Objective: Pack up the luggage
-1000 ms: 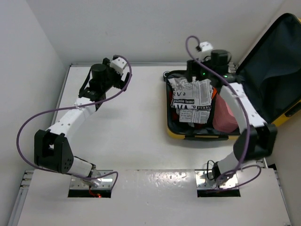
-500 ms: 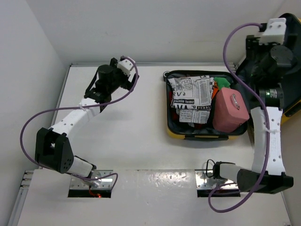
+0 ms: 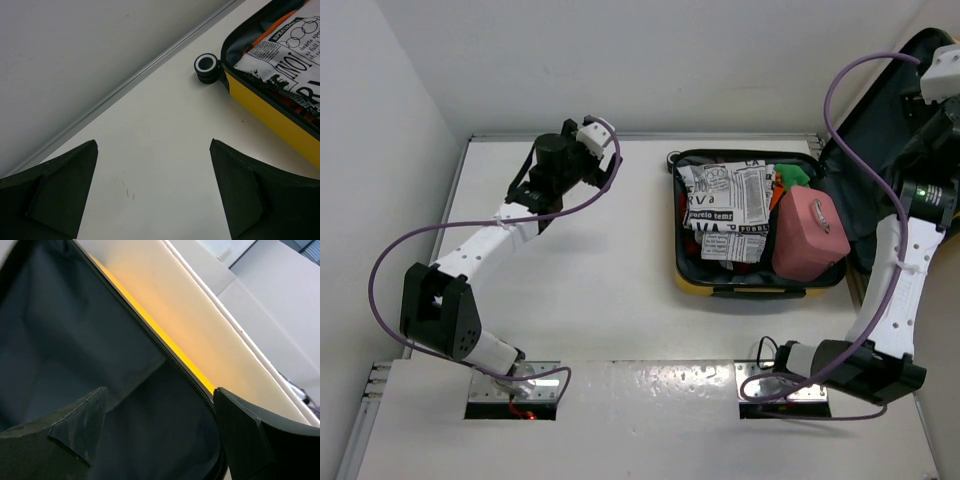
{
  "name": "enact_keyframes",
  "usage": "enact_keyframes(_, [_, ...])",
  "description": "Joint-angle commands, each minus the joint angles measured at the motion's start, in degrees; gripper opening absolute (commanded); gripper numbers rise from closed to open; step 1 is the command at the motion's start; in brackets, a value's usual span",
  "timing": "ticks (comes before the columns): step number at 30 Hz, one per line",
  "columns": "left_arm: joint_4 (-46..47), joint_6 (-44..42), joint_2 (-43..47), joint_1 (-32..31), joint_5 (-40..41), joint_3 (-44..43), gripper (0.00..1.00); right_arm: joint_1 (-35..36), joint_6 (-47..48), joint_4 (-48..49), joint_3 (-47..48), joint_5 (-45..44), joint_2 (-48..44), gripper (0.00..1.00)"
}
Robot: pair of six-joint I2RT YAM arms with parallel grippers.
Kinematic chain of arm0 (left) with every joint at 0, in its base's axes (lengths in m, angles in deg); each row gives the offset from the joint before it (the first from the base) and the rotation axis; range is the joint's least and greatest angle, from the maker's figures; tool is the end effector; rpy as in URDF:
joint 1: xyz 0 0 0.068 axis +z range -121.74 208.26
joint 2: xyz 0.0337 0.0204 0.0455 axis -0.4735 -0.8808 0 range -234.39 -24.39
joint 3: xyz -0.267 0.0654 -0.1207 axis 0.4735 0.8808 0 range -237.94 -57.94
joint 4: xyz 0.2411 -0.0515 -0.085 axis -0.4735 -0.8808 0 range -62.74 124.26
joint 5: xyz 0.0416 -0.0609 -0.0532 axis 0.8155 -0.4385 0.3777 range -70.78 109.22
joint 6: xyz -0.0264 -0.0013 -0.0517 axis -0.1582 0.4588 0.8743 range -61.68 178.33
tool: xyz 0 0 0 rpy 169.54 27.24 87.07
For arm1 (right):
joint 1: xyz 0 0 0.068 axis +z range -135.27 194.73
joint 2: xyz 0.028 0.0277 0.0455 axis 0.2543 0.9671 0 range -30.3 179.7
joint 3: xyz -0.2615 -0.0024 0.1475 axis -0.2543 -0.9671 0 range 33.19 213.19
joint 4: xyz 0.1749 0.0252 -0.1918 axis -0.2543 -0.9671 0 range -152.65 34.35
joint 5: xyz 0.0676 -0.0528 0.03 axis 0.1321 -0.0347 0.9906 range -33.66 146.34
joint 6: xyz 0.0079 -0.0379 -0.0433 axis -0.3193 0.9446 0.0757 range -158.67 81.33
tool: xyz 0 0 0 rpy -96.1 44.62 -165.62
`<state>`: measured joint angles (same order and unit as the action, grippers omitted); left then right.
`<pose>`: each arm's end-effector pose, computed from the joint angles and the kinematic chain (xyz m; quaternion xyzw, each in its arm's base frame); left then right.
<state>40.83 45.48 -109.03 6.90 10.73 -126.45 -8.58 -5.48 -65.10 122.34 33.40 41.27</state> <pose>0.3308 -0.1360 0.3751 0.2696 0.7138 -0.1042 0.6380 0.2265 -0.1152 0.5376 0.0944 0.6527 -0.4652 0.5904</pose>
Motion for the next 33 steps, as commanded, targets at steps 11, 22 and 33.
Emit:
enact_keyframes(11, [1.79, 0.10, 2.29, -0.52, 0.23, 0.13, 1.00, -5.87, 13.74, 3.74, 8.50, 2.99, 9.46, 0.59])
enact_keyframes(22, [1.25, -0.52, 3.43, -0.52, 2.25, 1.80, 1.00, 3.67, 17.16, 2.51, 3.42, 8.17, 6.22, 0.00])
enact_keyframes(33, [0.64, 0.53, 4.48, -0.52, 5.58, 2.86, 1.00, 45.66, 13.24, -5.74, -5.65, 0.71, 1.03, 0.03])
